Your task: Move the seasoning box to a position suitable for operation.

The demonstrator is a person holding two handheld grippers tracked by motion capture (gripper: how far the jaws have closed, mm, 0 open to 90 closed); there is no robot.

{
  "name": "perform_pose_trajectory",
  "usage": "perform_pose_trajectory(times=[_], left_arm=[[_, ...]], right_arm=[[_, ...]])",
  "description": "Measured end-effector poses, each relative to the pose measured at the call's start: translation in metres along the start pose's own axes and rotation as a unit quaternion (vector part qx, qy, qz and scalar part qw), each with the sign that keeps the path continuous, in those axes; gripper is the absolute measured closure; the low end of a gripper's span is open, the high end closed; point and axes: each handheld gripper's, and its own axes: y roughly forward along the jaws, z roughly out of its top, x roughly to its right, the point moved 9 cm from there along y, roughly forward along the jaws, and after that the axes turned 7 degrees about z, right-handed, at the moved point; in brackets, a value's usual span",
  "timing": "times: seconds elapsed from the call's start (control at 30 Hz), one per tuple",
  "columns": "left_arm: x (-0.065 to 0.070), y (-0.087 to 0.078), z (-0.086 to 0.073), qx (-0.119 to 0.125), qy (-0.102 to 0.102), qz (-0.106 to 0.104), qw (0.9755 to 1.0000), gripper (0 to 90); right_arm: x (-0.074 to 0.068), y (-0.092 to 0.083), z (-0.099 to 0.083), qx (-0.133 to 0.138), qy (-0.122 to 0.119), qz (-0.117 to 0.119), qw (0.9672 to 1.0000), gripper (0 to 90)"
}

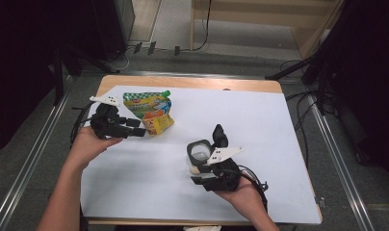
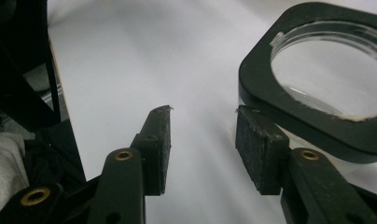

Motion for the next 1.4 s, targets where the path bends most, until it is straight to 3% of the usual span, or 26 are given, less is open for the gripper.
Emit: perform_pose_trajectory(times=[0.17, 0.5, 0.87, 1.07, 1.3, 1.4], left_arm=[[-0.010, -0.006, -0.005, -0.002, -0.003, 0.013, 0.9999, 44.2], [-0.033, -0.014, -0.008, 0.008, -0.030, 0.028, 0.9991, 44.6], [-0.045, -0.005, 0.004, 0.019, -0.017, 0.038, 0.9990, 42.1], [-0.051, 0.005, 0.010, 0.022, -0.020, 0.031, 0.9991, 40.9], [-0.053, 0.013, 0.020, 0.034, -0.017, 0.036, 0.9986, 43.0], [-0.053, 0.017, 0.021, 0.027, -0.012, 0.049, 0.9983, 47.0]], right_arm=[[-0.003, 0.001, 0.001, -0.001, -0.005, 0.004, 1.0000, 56.5], [-0.006, 0.002, 0.000, -0.003, -0.009, 0.005, 0.9999, 56.5], [-0.015, 0.010, 0.000, -0.010, -0.015, 0.017, 0.9997, 56.6], [-0.014, 0.010, 0.001, -0.005, -0.015, 0.015, 0.9998, 56.6], [-0.015, 0.012, 0.001, -0.007, -0.012, 0.016, 0.9998, 56.7], [-0.015, 0.013, 0.001, -0.006, -0.013, 0.017, 0.9998, 56.6]])
